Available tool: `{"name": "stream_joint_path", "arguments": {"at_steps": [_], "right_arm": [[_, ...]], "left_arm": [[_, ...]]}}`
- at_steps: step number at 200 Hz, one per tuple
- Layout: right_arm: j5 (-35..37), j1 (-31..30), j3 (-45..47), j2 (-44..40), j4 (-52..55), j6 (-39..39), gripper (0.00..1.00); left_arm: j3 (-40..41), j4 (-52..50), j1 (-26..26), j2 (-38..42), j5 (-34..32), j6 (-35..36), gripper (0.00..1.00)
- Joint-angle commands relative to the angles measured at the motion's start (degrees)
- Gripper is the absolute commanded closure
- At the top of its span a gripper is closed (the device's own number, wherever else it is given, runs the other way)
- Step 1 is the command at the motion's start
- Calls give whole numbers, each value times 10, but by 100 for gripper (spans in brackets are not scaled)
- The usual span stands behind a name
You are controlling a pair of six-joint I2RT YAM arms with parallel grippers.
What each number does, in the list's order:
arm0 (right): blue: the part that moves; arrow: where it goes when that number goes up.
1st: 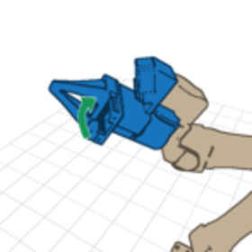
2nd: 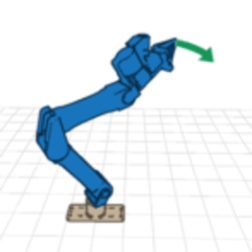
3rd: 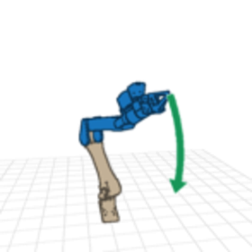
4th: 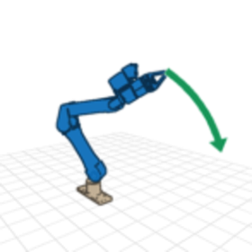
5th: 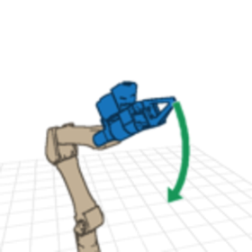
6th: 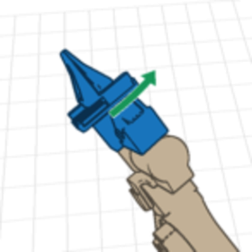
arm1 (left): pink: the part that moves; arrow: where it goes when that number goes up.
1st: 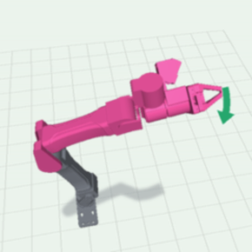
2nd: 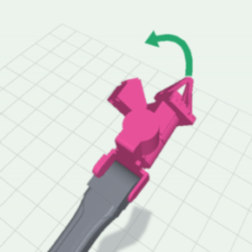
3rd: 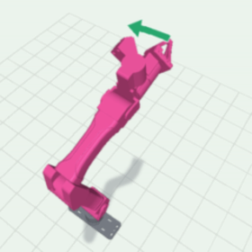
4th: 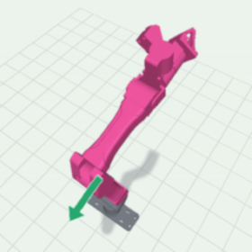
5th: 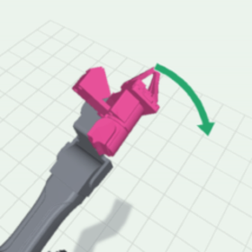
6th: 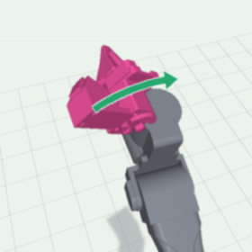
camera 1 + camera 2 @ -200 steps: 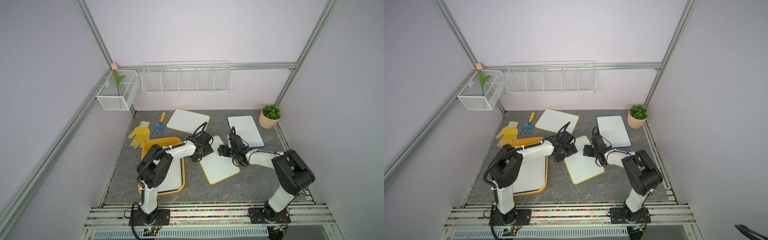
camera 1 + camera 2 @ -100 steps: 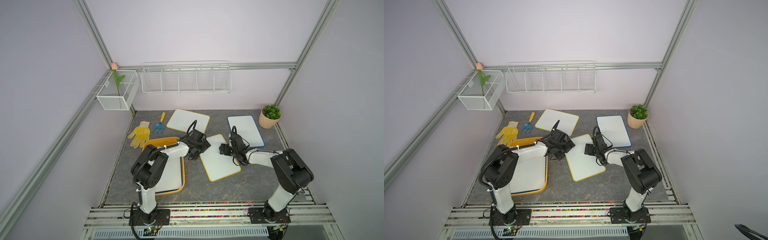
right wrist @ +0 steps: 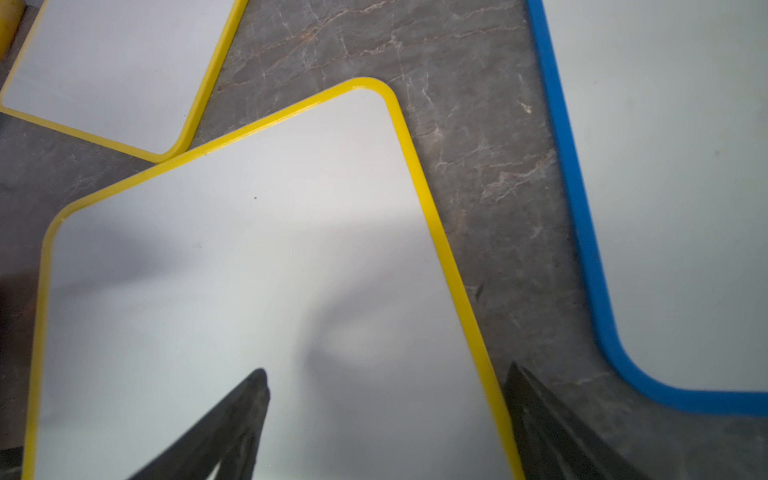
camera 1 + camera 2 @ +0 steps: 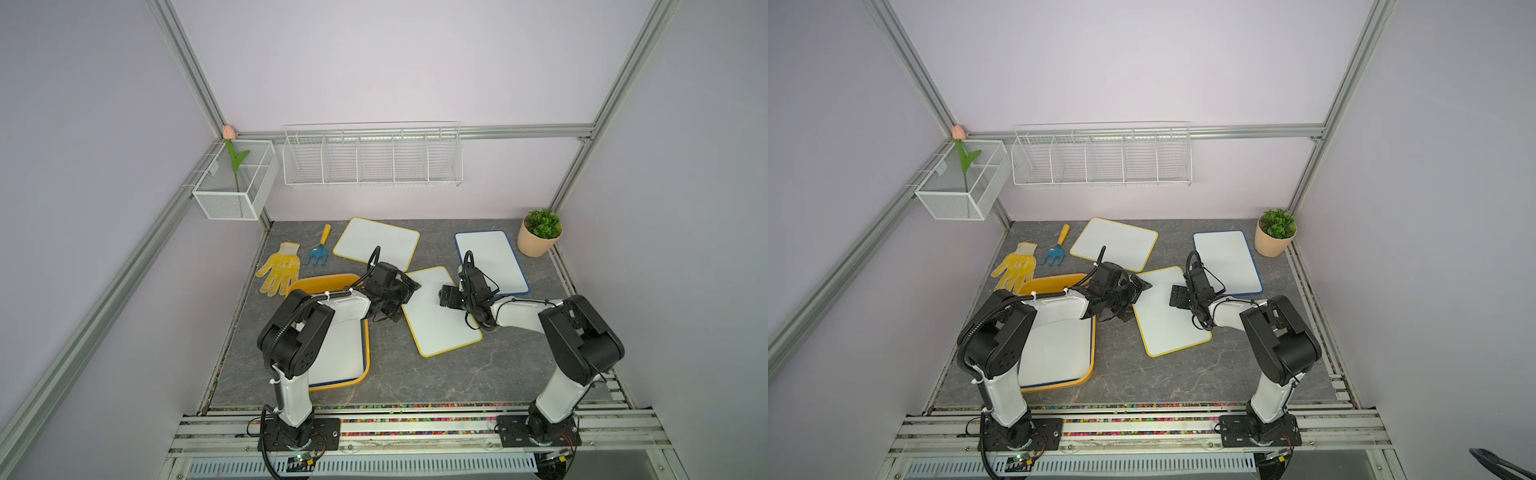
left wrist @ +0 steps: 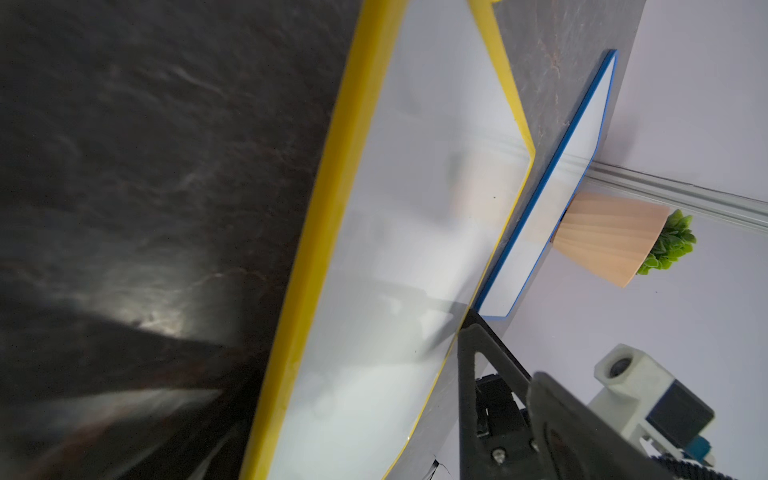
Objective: Put the whiteboard into the storage box
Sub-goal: Pick up the whiteboard at the center of the board.
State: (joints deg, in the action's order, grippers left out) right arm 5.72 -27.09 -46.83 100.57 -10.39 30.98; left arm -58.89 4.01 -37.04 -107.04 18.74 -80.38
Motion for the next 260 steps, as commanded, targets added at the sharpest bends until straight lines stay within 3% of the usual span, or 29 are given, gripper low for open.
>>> {"name": "stream_joint_path", "arguments": {"at_steps": [1,35,67,150,172,195,260], "right_arm": [[-113,-18,35,60,130,29,9],[-116,-16,33,61,131,29,9],[-119,-14,36,58,126,32,9],[-145,-7,56,37,94,50,9],[-152,-6,60,32,88,54,9],[-154,-5,66,23,84,59,9],[-130,1,72,-43,105,63,9]], "left_arm": [[-5,-28,-9,1,21,8,0],[-22,-63,-5,11,10,92,7],[-9,-34,-5,29,9,145,12],[29,91,-4,58,25,141,45],[30,110,-4,49,34,134,62],[32,125,-5,45,34,127,68],[-3,95,-7,57,20,146,72]]}}
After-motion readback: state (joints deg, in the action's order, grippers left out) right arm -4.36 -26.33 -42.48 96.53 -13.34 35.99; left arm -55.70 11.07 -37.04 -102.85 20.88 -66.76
